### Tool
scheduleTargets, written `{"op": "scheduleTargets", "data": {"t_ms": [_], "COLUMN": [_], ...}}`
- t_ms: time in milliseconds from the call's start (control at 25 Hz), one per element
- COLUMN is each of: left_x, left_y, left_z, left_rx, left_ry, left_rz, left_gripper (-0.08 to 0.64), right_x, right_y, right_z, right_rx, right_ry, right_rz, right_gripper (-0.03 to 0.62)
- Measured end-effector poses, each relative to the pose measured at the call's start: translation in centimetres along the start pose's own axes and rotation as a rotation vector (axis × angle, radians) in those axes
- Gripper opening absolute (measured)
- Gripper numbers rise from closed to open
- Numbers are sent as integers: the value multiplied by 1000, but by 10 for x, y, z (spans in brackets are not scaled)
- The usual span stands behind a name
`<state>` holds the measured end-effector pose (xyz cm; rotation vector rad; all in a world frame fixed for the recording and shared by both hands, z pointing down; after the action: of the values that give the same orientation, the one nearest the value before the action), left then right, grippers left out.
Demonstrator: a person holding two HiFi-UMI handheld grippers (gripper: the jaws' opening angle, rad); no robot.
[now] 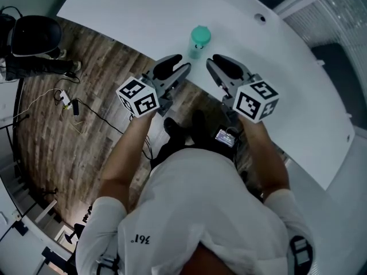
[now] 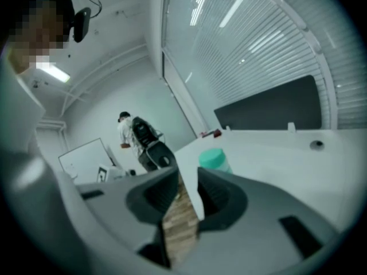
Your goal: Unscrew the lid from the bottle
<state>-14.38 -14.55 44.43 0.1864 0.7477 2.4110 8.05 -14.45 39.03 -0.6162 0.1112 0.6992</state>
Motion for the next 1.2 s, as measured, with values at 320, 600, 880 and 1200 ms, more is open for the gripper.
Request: {"op": "scheduleTargets", "data": {"t_ms": [320, 600, 880, 1200], "left_x": [-28, -61, -87, -107], "left_y": [22, 35, 45, 45], "left_z": [1, 12, 20, 26], "left_rx": [-116, -263, -330, -383], "left_ry": [75, 169, 224, 253], "left_rz": [-75, -140, -196, -233], "left_gripper": [278, 328, 333, 333], "right_x": [-18, -39, -64, -87], "right_y": [-16, -25, -25, -29], "right_z": [-7, -17, -21, -20], "right_rx": [33, 139, 235, 262], "right_ry": [14, 24, 75, 138], "right_rz": [53, 146, 180, 239], "right_gripper": [120, 205, 262, 284]}}
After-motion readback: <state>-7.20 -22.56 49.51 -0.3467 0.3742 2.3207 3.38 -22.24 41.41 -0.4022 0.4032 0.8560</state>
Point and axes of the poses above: the fingertips, and each gripper's own axes: x backward along the fingers, y to its left, z out of its underside, the point moved 10 cm from there along x, backward along the fingers, and after that the axes turned 2 degrees about -z, right-handed, at the moved point
